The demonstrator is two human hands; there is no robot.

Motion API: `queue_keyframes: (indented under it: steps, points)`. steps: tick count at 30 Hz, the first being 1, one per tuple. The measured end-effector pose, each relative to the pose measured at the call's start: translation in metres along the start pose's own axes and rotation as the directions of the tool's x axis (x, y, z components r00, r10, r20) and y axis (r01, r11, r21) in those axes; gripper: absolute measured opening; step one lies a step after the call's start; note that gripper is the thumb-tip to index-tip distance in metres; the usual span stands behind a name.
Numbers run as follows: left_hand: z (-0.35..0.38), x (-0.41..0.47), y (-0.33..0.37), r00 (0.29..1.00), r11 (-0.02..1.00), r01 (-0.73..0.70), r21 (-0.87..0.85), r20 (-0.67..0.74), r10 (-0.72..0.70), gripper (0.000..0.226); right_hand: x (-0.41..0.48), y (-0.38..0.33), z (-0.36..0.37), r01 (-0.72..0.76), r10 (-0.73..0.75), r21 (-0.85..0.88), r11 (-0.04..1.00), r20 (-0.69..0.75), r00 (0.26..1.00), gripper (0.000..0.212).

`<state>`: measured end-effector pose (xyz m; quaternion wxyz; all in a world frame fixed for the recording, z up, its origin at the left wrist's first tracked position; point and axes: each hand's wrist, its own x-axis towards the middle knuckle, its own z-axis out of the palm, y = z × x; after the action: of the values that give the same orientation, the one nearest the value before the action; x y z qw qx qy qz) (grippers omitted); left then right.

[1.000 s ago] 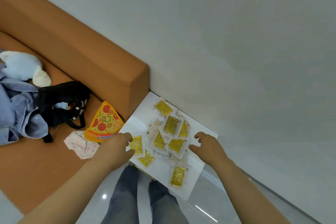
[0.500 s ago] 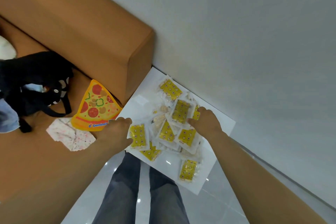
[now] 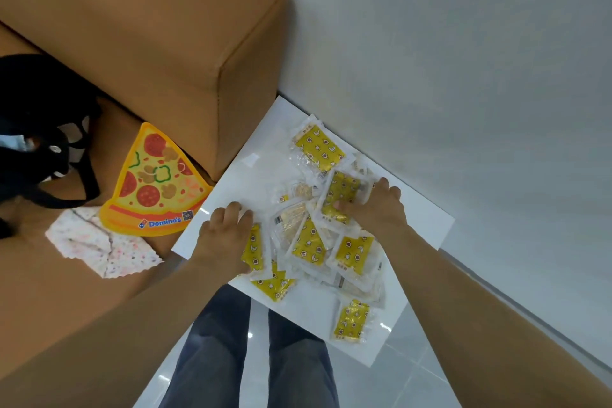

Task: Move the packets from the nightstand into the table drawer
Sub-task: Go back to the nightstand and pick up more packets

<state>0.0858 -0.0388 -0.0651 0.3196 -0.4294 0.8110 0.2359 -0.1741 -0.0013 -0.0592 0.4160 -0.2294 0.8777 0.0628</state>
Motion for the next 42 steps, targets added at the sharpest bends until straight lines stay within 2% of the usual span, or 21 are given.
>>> queue_keyframes:
  steps: [4, 8, 13, 18, 20, 22, 24, 29, 34, 37, 40, 42]
  points:
    - [0.015, 0.005, -0.002, 0.997, 1.0, 0.021, -0.012, -0.08, -0.022, 0.1, 0.005, 0.0, 0.007, -0.028, 0.028, 0.008, 1.0, 0.027, 0.999, 0.116]
    - [0.019, 0.009, -0.002, 0.992, 0.999, 0.023, -0.027, -0.127, -0.026, 0.097, 0.007, -0.001, 0.006, -0.031, 0.03, 0.017, 0.999, 0.007, 1.0, 0.1]
    - [0.013, 0.014, 0.002, 0.998, 0.996, 0.051, -0.07, -0.021, -0.053, 0.083, 0.001, -0.001, 0.005, -0.001, 0.006, 0.076, 0.997, -0.072, 0.997, 0.084]
    - [0.002, 0.016, -0.004, 0.983, 0.953, 0.136, -0.271, 0.159, -0.095, 0.066, -0.009, 0.003, 0.002, -0.026, 0.041, 0.184, 0.983, -0.079, 0.996, 0.072]
    - [-0.007, 0.016, -0.007, 0.981, 0.924, 0.144, -0.354, 0.171, -0.087, 0.055, -0.011, 0.008, 0.001, 0.003, 0.014, 0.21, 0.978, -0.082, 0.997, 0.06]
    - [-0.019, 0.015, -0.009, 0.979, 0.89, 0.146, -0.432, 0.193, -0.067, 0.055, -0.013, 0.014, -0.003, 0.038, -0.024, 0.256, 0.966, -0.057, 0.998, 0.047]
    - [-0.035, 0.013, -0.008, 0.975, 0.862, 0.13, -0.49, 0.22, -0.022, 0.056, -0.015, 0.021, -0.007, 0.058, -0.051, 0.283, 0.957, -0.032, 0.998, 0.043]
    - [-0.071, 0.01, 0.01, 0.974, 0.811, 0.054, -0.583, 0.209, 0.085, 0.04, -0.029, 0.049, -0.015, 0.062, -0.047, 0.345, 0.937, -0.05, 0.998, 0.039]
    - [-0.071, 0.026, 0.052, 0.984, 0.784, 0.048, -0.618, 0.164, 0.07, 0.049, -0.05, 0.081, -0.015, 0.02, 0.005, 0.42, 0.907, -0.057, 0.998, 0.034]
    - [-0.062, 0.039, 0.077, 0.979, 0.762, 0.117, -0.637, 0.205, 0.021, 0.058, -0.061, 0.096, -0.011, 0.01, 0.019, 0.44, 0.898, -0.061, 0.998, 0.031]
    - [-0.054, 0.047, 0.095, 0.965, 0.66, 0.223, -0.717, 0.256, -0.048, 0.065, -0.068, 0.108, -0.006, 0.006, 0.029, 0.463, 0.886, -0.067, 0.997, 0.032]
    - [-0.053, 0.049, 0.104, 0.967, 0.661, 0.238, -0.712, 0.236, -0.094, 0.068, -0.07, 0.112, -0.003, 0.005, 0.031, 0.485, 0.875, -0.066, 0.997, 0.032]
